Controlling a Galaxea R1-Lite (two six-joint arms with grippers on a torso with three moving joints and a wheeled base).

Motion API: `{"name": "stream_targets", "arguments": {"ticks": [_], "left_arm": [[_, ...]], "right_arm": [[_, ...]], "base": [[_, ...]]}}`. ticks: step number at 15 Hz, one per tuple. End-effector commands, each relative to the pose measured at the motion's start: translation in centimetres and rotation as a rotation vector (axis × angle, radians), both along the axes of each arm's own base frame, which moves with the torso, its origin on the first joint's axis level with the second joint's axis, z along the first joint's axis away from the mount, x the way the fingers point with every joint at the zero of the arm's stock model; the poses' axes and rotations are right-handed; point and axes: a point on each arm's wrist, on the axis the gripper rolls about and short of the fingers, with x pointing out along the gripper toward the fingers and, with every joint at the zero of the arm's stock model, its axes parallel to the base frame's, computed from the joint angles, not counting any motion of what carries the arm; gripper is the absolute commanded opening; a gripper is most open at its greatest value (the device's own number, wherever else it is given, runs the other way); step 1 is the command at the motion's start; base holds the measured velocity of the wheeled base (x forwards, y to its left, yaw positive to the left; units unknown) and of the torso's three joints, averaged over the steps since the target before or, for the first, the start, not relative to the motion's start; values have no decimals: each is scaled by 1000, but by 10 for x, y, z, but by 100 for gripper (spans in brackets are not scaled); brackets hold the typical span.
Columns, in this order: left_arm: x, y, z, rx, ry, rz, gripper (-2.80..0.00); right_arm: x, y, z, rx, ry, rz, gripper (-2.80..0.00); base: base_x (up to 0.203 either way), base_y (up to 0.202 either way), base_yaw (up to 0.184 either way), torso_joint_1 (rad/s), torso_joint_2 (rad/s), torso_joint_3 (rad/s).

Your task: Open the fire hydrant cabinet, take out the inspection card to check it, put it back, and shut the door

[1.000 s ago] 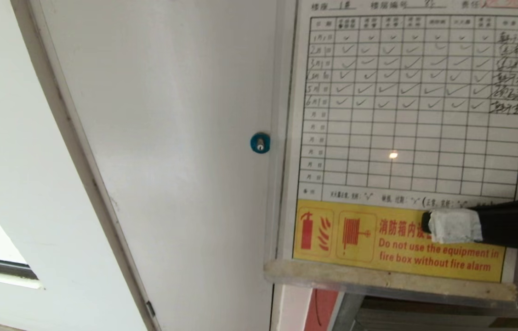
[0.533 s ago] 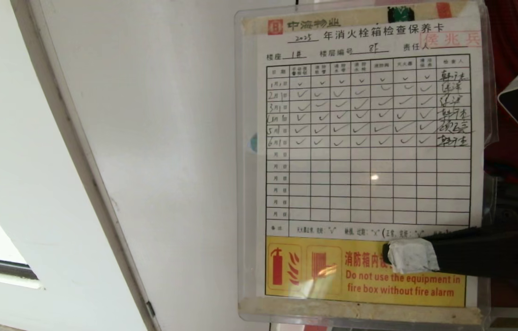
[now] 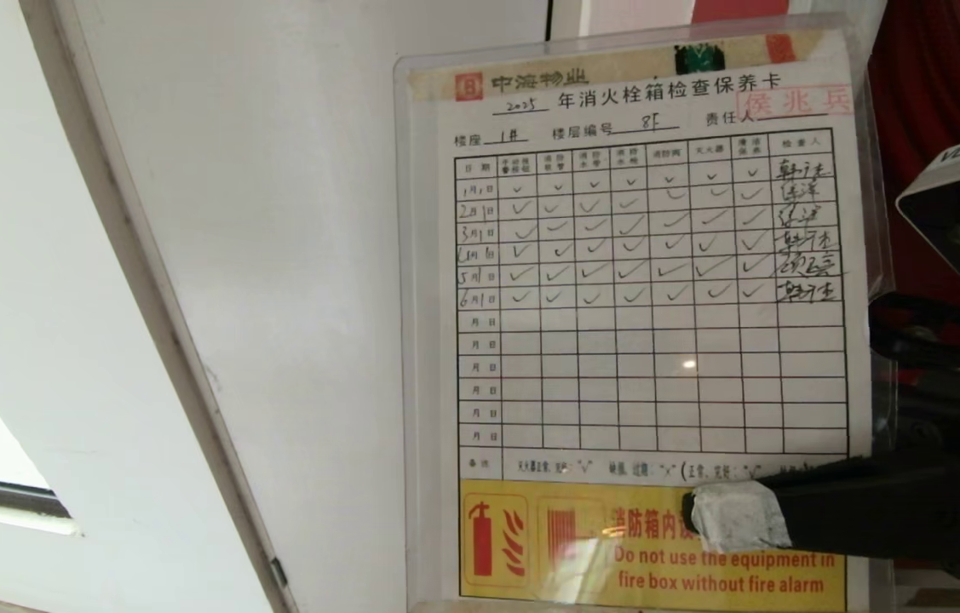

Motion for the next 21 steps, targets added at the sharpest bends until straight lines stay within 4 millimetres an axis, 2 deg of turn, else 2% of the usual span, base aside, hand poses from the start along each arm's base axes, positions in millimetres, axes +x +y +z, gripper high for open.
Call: {"name": "stream_targets", "arguments": {"ticks": [1, 4, 15, 21], "left_arm": [[0, 0, -2, 0, 6, 1, -280], [1, 0, -2, 0, 7, 2, -280], [1, 0, -2, 0, 7, 2, -280], [0, 0, -2, 0, 6, 2, -280]], "right_arm": [[-1, 2, 0, 0, 3, 15, -280], [-2, 8, -3, -12, 16, 43, -280], [-10, 10, -4, -10, 12, 80, -280], [-17, 4, 1, 11, -9, 85, -280]], "base": [[0, 0, 0, 0, 0, 0], [0, 0, 0, 0, 0, 0], [0, 0, 0, 0, 0, 0], [0, 0, 0, 0, 0, 0]]}}
